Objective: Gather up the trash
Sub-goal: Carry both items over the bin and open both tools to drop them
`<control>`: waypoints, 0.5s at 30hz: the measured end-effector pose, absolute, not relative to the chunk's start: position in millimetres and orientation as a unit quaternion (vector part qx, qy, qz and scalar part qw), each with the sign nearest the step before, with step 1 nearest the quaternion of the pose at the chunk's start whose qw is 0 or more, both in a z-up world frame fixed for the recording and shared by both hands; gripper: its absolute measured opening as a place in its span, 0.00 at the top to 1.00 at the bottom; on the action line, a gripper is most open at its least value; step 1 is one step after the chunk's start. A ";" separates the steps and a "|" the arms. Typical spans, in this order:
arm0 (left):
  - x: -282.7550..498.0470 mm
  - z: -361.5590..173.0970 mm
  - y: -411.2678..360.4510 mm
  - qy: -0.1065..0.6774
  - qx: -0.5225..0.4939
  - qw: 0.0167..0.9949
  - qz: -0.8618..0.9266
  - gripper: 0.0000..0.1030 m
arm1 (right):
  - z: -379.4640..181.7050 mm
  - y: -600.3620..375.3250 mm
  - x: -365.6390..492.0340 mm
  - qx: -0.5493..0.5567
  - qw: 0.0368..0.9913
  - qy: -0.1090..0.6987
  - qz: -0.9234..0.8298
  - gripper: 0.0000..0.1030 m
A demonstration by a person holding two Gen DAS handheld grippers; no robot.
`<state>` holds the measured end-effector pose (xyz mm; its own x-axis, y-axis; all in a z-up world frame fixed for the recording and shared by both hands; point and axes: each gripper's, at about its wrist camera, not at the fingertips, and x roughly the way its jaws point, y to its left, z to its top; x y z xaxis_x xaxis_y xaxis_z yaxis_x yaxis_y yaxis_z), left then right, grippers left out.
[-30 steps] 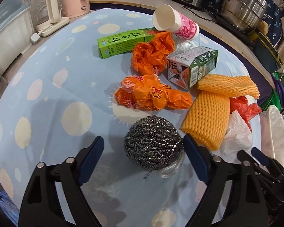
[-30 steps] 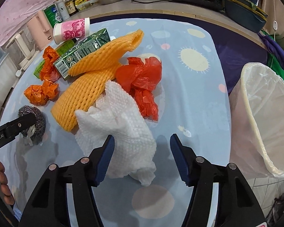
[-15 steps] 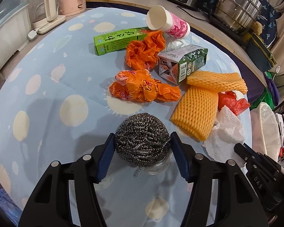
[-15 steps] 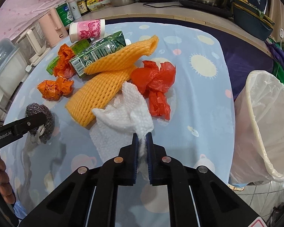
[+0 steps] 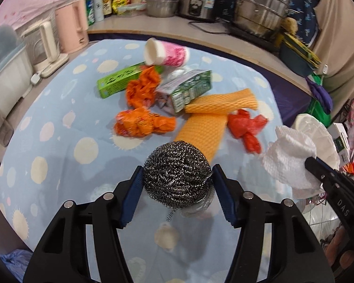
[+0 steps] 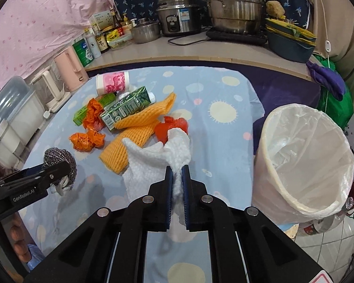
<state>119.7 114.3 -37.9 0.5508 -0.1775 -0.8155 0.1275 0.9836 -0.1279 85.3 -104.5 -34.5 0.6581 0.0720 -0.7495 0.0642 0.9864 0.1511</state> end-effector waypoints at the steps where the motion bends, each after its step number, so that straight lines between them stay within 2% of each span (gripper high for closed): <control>1: 117.5 -34.4 108.2 0.462 -0.023 0.881 -0.093 0.46 | -30.5 -110.5 81.8 0.085 0.909 0.407 -0.005 0.92; 7: 109.8 -13.4 57.4 0.441 0.007 0.885 -0.149 0.46 | -7.8 -167.9 56.7 0.112 0.919 0.371 -0.069 0.92; 15: 104.2 6.5 -32.3 0.415 0.053 0.876 -0.240 0.46 | -6.5 -248.8 24.7 0.150 0.911 0.345 -0.166 0.93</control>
